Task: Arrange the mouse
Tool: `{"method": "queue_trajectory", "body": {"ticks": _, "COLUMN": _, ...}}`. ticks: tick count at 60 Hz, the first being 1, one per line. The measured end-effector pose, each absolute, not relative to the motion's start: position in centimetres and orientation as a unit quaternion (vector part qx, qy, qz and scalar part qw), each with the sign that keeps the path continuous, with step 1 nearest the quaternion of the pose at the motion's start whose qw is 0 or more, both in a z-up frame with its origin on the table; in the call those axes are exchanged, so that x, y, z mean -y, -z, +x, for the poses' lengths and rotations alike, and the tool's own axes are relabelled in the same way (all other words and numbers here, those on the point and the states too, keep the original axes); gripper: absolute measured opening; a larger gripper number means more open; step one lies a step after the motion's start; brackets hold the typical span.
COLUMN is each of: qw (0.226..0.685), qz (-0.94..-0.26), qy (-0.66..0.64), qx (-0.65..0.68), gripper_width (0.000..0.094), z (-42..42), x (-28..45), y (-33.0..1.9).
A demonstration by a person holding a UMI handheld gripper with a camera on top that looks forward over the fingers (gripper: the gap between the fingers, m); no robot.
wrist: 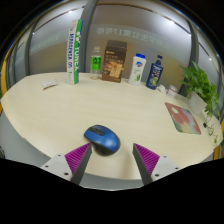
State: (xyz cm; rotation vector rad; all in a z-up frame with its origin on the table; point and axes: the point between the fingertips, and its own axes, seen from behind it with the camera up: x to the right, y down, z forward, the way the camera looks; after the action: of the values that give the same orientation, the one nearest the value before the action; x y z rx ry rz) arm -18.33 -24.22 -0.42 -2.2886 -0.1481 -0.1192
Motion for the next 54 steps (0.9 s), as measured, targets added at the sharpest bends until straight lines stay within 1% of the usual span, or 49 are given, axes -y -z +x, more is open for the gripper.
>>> {"method": "queue_trajectory", "body": {"ticks": 15, "qw": 0.415, "qz": -0.907, "qy": 0.054, "qx": 0.044, "gripper_width": 0.085, "z": -17.6, "x": 19.1, "y": 0.7}}
{"method": "queue_trajectory", "body": {"ticks": 18, "qw": 0.415, "qz": -0.907, "qy": 0.051, "qx": 0.041, "gripper_width": 0.0837, "z": -17.6, "x": 18.3, "y": 0.8}}
{"method": "queue_trajectory", "body": {"ticks": 21, "qw": 0.416, "qz": -0.907, "qy": 0.045, "qx": 0.044, "gripper_width": 0.0786, "z": -17.9, "x": 17.6, "y": 0.9}}
{"method": "queue_trajectory", "body": {"ticks": 23, "qw": 0.416, "qz": -0.908, "qy": 0.037, "qx": 0.045, "gripper_width": 0.0731, "z": -18.2, "x": 17.3, "y": 1.0}}
{"method": "queue_trajectory", "body": {"ticks": 26, "qw": 0.414, "qz": -0.909, "qy": 0.018, "qx": 0.044, "gripper_width": 0.0606, "z": -19.0, "x": 17.1, "y": 1.2}}
{"method": "queue_trajectory", "body": {"ticks": 28, "qw": 0.411, "qz": -0.911, "qy": 0.003, "qx": 0.044, "gripper_width": 0.0503, "z": -19.5, "x": 17.0, "y": 1.4}}
{"method": "queue_trajectory", "body": {"ticks": 31, "qw": 0.41, "qz": -0.911, "qy": 0.002, "qx": 0.044, "gripper_width": 0.0494, "z": -19.5, "x": 17.0, "y": 1.3}}
{"method": "queue_trajectory", "body": {"ticks": 40, "qw": 0.394, "qz": -0.918, "qy": -0.003, "qx": 0.049, "gripper_width": 0.0386, "z": -20.1, "x": 16.8, "y": 1.0}}
{"method": "queue_trajectory", "body": {"ticks": 43, "qw": 0.406, "qz": -0.912, "qy": -0.016, "qx": 0.051, "gripper_width": 0.0366, "z": -20.5, "x": 16.3, "y": -0.7}}
{"method": "queue_trajectory", "body": {"ticks": 46, "qw": 0.427, "qz": -0.902, "qy": -0.013, "qx": 0.062, "gripper_width": 0.0366, "z": -20.4, "x": 15.6, "y": -3.4}}
{"method": "queue_trajectory", "body": {"ticks": 50, "qw": 0.466, "qz": -0.882, "qy": -0.029, "qx": 0.064, "gripper_width": 0.0368, "z": -20.3, "x": 14.2, "y": -8.2}}
{"method": "queue_trajectory", "body": {"ticks": 54, "qw": 0.507, "qz": -0.859, "qy": -0.033, "qx": 0.063, "gripper_width": 0.0367, "z": -18.3, "x": 12.5, "y": -13.8}}
